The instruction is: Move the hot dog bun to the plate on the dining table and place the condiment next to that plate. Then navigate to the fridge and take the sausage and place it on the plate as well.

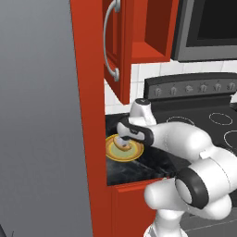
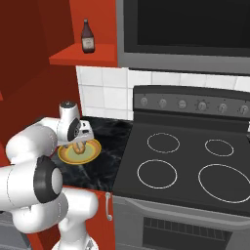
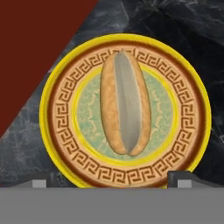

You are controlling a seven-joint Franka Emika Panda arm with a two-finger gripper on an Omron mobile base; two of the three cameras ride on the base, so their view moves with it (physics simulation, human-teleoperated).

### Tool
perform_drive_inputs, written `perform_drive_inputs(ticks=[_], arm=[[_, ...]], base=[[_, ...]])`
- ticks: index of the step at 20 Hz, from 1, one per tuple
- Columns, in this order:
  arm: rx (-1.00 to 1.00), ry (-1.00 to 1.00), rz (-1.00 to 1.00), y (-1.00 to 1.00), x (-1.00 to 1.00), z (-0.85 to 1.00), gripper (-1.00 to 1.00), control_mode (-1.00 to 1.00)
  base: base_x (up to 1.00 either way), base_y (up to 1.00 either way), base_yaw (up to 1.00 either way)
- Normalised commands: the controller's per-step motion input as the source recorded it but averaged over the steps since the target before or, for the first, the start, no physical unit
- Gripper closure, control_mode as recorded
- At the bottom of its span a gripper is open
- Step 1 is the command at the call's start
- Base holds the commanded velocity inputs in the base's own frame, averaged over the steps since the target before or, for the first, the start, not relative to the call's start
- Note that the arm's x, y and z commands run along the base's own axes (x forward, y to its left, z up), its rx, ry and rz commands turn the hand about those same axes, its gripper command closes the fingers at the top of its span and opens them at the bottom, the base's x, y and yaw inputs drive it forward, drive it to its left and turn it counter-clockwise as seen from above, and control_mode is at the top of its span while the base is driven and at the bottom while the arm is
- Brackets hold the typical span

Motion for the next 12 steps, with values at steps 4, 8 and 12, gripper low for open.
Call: perform_drive_inputs(ticks=[4,8,12], arm=[[0.00,0.03,0.00,0.01,0.26,-0.07,-1.00,-1.00],[0.00,0.06,0.00,0.03,0.31,-0.08,-1.00,-1.00],[0.00,0.06,0.00,0.08,0.29,-0.14,-1.00,-1.00]], base=[[0.00,0.00,0.00],[0.00,0.00,0.00],[0.00,0.00,0.00]])
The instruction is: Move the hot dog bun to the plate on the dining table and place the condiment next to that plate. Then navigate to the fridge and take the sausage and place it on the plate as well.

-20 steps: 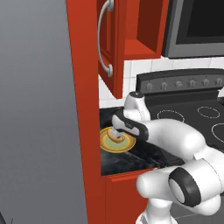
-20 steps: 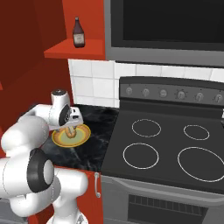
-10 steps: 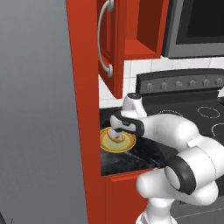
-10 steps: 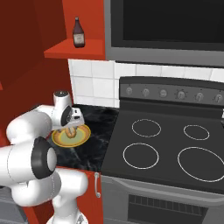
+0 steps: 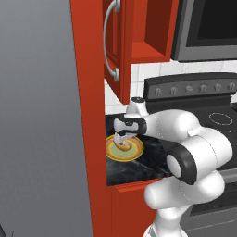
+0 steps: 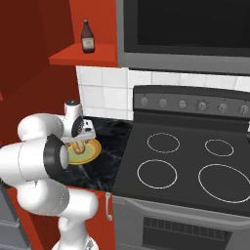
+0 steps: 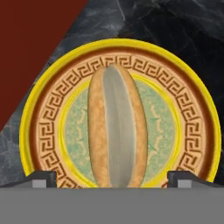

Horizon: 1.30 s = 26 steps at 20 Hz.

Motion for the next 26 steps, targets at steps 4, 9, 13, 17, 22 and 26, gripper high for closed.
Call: perform_drive_inputs(ticks=[4,9,13,17,22,26], arm=[[0.00,0.05,0.00,0.13,0.15,-0.22,-1.00,-1.00],[0.00,0.01,0.00,0.11,0.00,-0.26,-1.00,-1.00],[0.00,0.00,0.00,0.04,0.00,-0.20,-1.00,-1.00],[0.00,0.00,0.00,0.00,0.00,-0.23,-1.00,-1.00],[0.00,0.00,0.00,0.00,0.02,-0.25,-1.00,-1.00],[0.00,0.00,0.00,0.00,0.03,-0.27,-1.00,-1.00]], base=[[0.00,0.00,0.00],[0.00,0.00,0.00],[0.00,0.00,0.00],[0.00,0.00,0.00],[0.00,0.00,0.00],[0.00,0.00,0.00]])
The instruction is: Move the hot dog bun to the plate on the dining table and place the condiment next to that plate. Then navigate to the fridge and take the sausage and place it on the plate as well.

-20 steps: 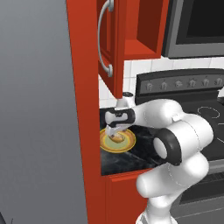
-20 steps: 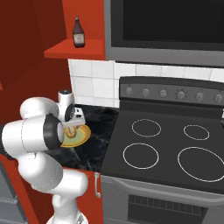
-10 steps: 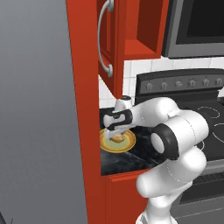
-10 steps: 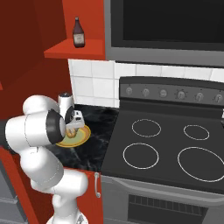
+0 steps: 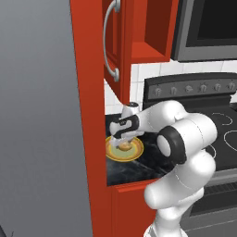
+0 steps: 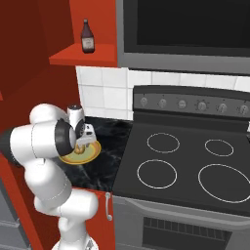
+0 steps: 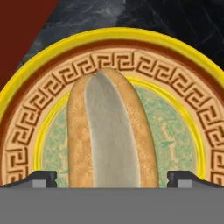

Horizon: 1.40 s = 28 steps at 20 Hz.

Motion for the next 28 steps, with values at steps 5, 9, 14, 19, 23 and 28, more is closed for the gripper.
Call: perform_drive_inputs(ticks=[5,9,14,19,23,28], arm=[[0.00,0.00,0.00,0.00,0.01,-0.28,-1.00,-1.00],[0.00,0.00,0.00,0.00,0.00,-0.29,1.00,-1.00],[0.00,0.00,0.00,0.00,0.00,-0.21,1.00,-1.00],[0.00,-0.01,0.00,0.00,-0.02,0.05,1.00,-1.00],[0.03,-0.13,0.00,-0.11,-0.22,0.43,1.00,-1.00],[0.10,-0.13,0.00,-0.37,-0.18,0.86,1.00,-1.00]], base=[[0.00,0.00,0.00],[0.00,0.00,0.00],[0.00,0.00,0.00],[0.00,0.00,0.00],[0.00,0.00,0.00],[0.00,0.00,0.00]])
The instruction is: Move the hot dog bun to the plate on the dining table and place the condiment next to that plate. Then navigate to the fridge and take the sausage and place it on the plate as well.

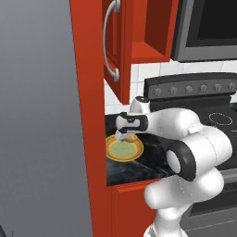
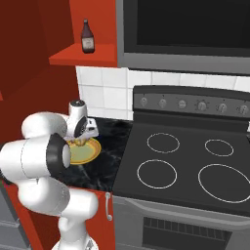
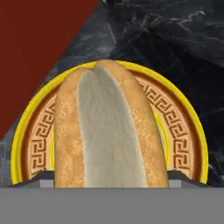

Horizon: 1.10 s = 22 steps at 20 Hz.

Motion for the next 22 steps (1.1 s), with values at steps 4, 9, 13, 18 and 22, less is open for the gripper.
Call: perform_drive_inputs(ticks=[4,9,13,18,22], arm=[[0.11,-0.14,-0.02,-0.44,-0.16,0.99,1.00,-1.00],[0.12,-0.09,-0.05,-0.43,-0.28,0.98,1.00,-1.00],[0.01,-0.11,-0.07,-0.33,-0.53,0.71,1.00,-1.00],[0.00,-0.09,-0.10,-0.29,-0.70,0.54,1.00,-1.00],[0.00,-0.07,-0.13,-0.25,-0.76,0.51,1.00,-1.00]], base=[[0.00,0.00,0.00],[0.00,0.00,0.00],[0.00,0.00,0.00],[0.00,0.00,0.00],[0.00,0.00,0.00]])
